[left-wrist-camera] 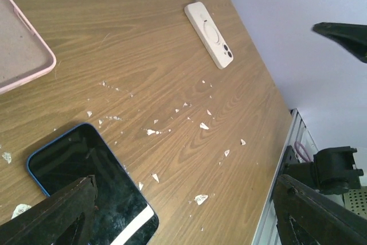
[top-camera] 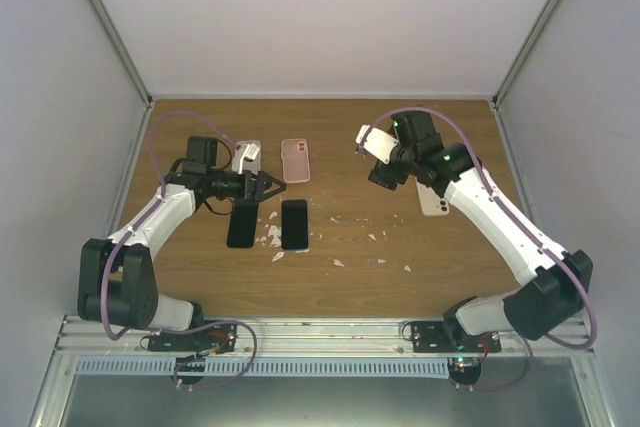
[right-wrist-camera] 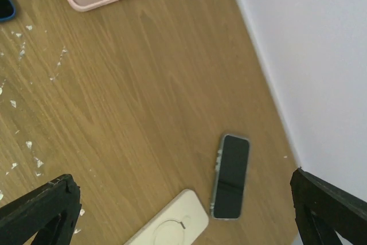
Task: Take the phone out of the phone case
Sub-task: Pick up the phone at the center of the board.
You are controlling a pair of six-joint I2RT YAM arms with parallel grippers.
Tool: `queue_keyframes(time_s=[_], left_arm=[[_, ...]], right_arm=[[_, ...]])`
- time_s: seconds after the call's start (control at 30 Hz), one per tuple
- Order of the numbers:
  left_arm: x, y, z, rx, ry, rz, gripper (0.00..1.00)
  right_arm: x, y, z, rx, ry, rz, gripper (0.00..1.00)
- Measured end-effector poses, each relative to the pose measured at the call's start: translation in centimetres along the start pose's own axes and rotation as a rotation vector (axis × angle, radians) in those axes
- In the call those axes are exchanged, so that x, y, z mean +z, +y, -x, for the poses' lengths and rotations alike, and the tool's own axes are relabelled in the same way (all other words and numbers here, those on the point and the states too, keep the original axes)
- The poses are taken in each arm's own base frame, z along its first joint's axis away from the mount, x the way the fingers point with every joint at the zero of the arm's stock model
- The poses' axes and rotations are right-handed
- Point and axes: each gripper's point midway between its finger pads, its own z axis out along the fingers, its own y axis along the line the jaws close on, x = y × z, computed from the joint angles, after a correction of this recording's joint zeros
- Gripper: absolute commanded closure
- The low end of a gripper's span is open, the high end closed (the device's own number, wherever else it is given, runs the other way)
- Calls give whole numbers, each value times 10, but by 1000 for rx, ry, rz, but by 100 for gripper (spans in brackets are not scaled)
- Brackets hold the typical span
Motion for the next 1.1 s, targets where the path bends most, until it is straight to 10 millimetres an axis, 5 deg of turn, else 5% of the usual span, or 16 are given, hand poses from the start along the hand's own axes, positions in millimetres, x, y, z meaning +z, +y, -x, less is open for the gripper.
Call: queue_keyframes(time_s=[0.37,0.6,0.8,1.1], left_arm=[[-5,-5,2,25,-17,10,16],[-5,-5,2,24,-17,11,16],[-5,1,3,15,-19,26,16],[-9,14,5,-13,-33,61,16]], right_arm=[[55,-7,-75,271,160,186,0],[65,-21,-132,508,234,169,1],[79,-13,-189,704,341,124,0],[94,10,-216,881,419,72,0]])
